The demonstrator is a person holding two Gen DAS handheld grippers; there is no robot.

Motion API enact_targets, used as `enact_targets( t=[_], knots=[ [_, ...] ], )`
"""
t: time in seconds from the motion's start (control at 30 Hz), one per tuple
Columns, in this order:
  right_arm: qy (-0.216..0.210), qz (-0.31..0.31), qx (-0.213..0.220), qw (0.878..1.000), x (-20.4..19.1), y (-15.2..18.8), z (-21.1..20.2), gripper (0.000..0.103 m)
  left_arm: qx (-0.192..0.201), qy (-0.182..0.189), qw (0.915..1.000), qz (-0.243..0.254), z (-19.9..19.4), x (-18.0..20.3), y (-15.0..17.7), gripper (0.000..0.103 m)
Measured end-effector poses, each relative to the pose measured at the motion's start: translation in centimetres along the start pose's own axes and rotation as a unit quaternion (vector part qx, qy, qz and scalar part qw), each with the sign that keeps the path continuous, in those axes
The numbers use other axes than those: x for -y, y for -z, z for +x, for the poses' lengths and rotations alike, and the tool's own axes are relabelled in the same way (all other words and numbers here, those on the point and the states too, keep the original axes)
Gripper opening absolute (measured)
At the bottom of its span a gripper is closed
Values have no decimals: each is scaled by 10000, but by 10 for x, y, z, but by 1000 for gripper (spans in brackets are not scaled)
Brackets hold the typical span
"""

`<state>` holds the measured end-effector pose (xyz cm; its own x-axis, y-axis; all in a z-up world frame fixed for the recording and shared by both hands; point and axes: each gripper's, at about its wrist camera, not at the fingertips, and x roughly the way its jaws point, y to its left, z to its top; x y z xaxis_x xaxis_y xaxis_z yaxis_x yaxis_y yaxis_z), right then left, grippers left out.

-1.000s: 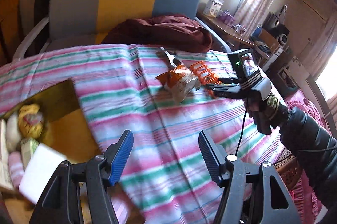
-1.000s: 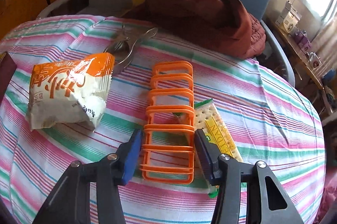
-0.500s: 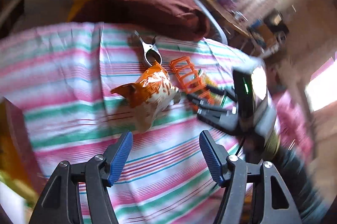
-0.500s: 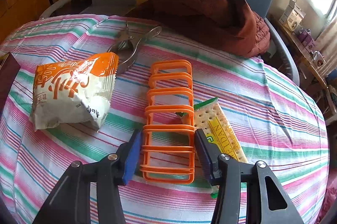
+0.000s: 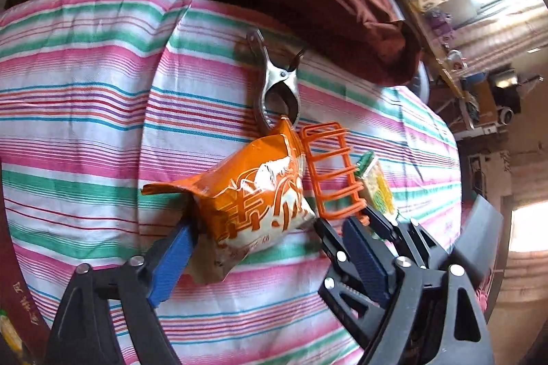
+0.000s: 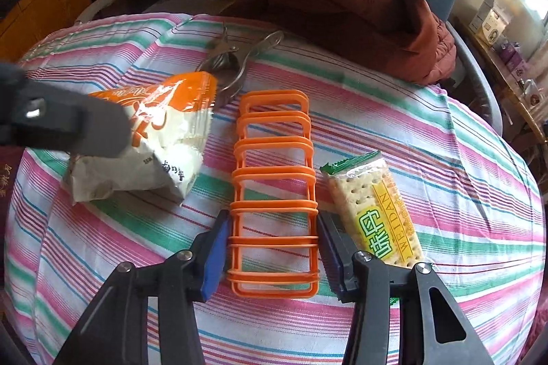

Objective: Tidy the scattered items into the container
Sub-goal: 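Grasp the orange Muffin snack bag with the left tool, then carry the orange rack and Muffin bag over the gold tray with both tools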

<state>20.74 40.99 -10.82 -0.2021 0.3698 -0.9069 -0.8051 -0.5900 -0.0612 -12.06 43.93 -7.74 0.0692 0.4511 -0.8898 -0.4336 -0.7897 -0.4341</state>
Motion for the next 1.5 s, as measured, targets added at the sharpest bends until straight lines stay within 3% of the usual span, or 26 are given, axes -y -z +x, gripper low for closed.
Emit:
enact_targets(
  t=[0.2,0.4,0.53,0.63,0.7,0.93,1.1,1.23,1.5],
  knots=[
    [-165,168,-86,9997,3,1,4,50,90,-325,9994,8,7,4,-14,95],
    [-463,616,-168,9969,17,0,7,50,159,-637,9942,851,11,18,-7,95],
    [-667,852,-194,9939,25,0,9,50,215,-749,9819,1724,13,23,5,95],
    [-607,759,-196,9951,22,1,9,50,203,-931,9678,2330,21,26,12,97],
    [-520,635,-197,9964,17,1,10,51,186,-941,9630,2518,24,23,13,100],
    [-406,478,-146,9979,15,0,8,50,376,-758,9630,2559,22,14,9,103],
    [-398,349,-132,9985,11,-1,9,49,512,-566,9696,2325,18,4,9,103],
    [-450,320,-124,9984,10,-2,9,49,664,-629,9665,2397,16,7,19,88],
    [-945,126,-132,9954,-3,2,3,49,822,-331,9749,2044,-10,-18,48,72]
  ],
)
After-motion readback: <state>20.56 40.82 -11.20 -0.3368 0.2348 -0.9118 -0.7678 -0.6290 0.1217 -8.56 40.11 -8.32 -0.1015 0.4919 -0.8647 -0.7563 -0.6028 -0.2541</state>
